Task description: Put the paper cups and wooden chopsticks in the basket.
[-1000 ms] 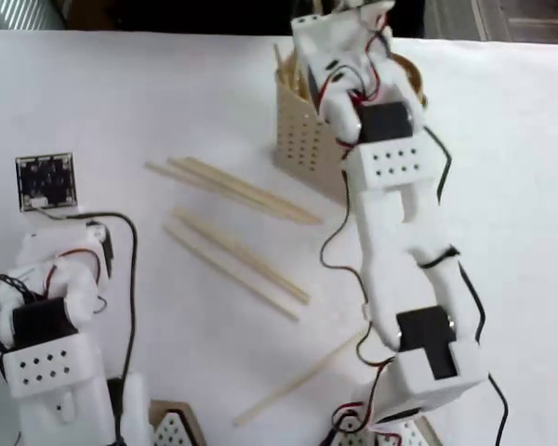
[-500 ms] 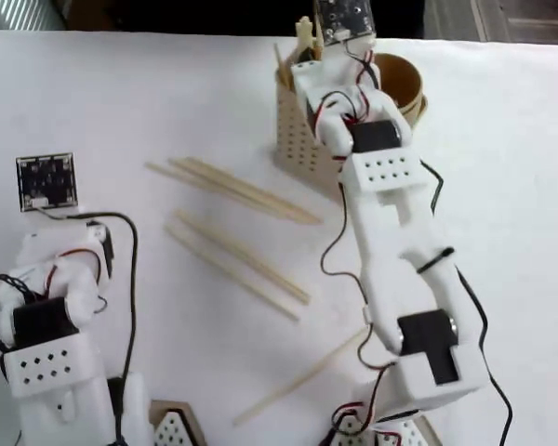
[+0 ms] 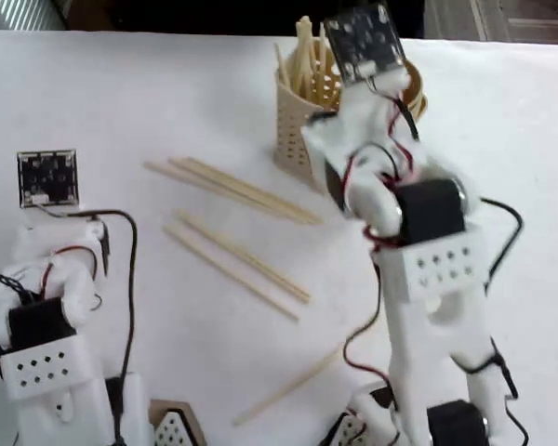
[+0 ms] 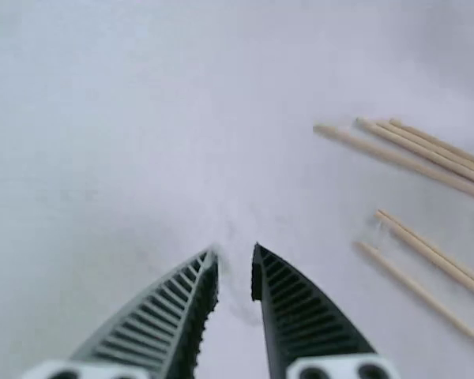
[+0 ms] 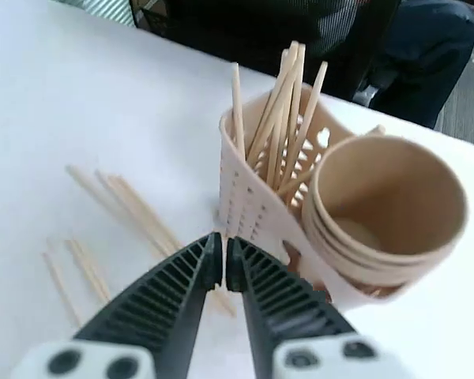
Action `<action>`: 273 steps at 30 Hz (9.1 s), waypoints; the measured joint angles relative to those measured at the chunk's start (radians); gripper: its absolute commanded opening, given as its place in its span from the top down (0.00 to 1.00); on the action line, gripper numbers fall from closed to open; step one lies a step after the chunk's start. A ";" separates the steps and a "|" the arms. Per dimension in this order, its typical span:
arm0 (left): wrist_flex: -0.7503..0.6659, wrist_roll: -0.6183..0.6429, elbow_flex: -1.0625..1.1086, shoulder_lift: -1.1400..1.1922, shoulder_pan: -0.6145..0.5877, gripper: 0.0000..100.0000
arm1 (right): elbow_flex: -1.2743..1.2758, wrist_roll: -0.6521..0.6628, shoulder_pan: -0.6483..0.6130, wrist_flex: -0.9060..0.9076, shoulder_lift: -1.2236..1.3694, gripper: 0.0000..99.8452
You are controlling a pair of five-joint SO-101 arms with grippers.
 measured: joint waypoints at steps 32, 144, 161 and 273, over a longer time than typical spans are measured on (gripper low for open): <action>0.161 -0.796 -0.867 1.122 0.367 0.77 | 1.046 -0.137 0.539 -0.365 -0.787 0.98; 0.601 -0.928 -1.898 2.167 0.451 0.96 | 1.049 -0.140 0.545 -0.365 -0.795 0.98; 0.778 -1.045 -1.904 2.127 0.462 0.98 | 1.049 -0.140 0.545 -0.365 -0.795 0.98; 0.784 -0.060 -1.929 0.861 0.308 0.92 | 0.643 0.103 0.021 0.017 -0.612 0.95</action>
